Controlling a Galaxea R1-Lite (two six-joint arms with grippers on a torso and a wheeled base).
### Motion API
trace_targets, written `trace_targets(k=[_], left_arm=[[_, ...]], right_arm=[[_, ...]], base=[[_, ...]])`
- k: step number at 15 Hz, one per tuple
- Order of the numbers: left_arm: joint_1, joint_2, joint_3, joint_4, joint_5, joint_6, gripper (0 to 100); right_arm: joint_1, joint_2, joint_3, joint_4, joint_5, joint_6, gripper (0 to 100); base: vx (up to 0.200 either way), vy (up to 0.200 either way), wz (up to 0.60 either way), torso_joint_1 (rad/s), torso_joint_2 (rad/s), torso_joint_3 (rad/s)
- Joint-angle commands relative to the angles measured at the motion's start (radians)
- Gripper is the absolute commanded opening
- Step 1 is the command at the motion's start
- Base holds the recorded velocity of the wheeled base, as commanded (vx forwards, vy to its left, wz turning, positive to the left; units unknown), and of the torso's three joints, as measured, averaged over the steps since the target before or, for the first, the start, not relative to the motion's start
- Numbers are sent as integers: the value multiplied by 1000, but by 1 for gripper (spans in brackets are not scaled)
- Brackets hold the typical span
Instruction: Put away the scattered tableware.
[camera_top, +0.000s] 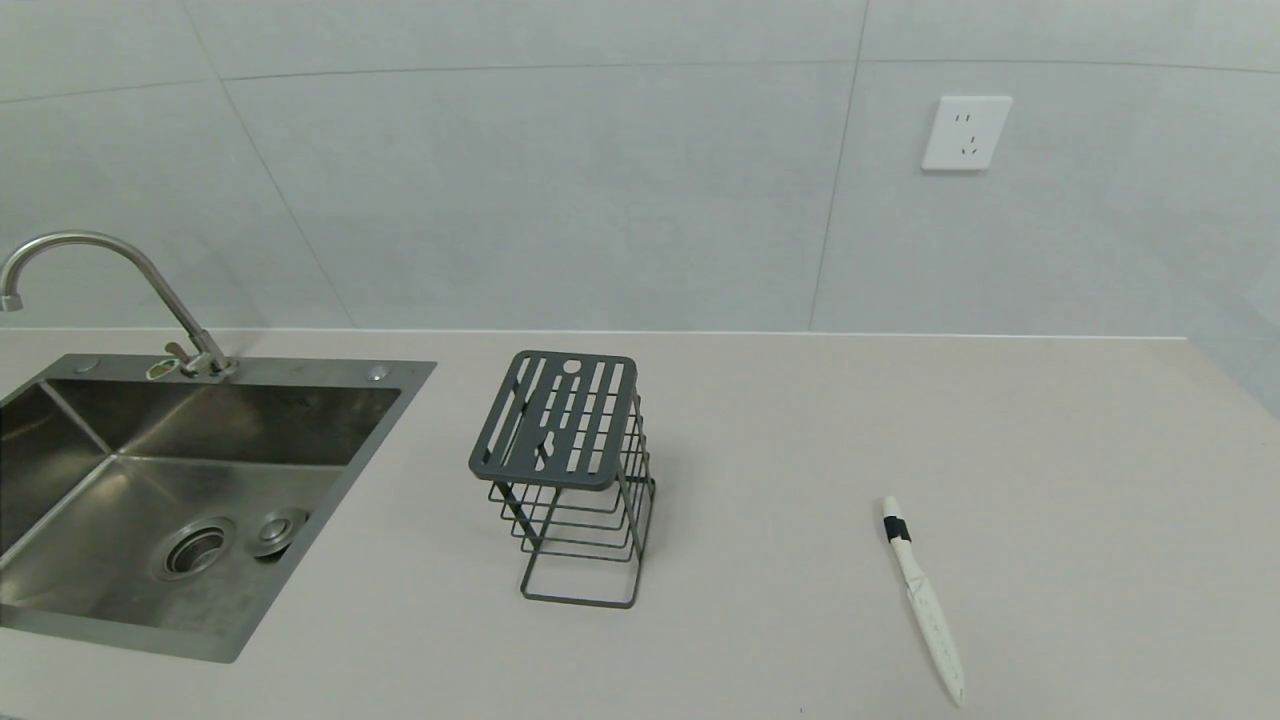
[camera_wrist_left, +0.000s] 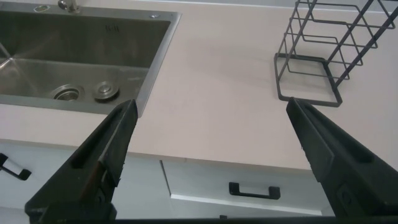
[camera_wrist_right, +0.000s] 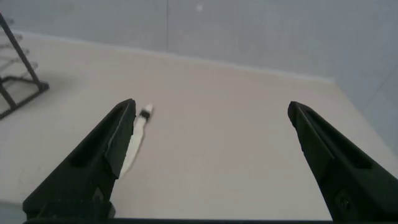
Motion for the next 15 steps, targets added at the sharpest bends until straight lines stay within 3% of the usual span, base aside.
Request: trace_targets(k=[1,3,6,10,15], left_arm=[[0,1,0,0,0,0,100],[0,1,0,0,0,0,100],[0,1,0,0,0,0,100],[0,1,0,0,0,0,100],[0,1,0,0,0,0,100]], right_arm=[[1,263,-141,-6,153,-18,100],[5,464,-177,-9,258,-28,100],[22,696,-205,-18,322,-81,100],[148,869,-207,-20,319,-92,100],[167,1027,-211,-20,317,-120,100]], base=[[0,0,0,0,0,0],[0,0,0,0,0,0],[0,0,0,0,0,0],[0,0,0,0,0,0],[0,0,0,0,0,0]])
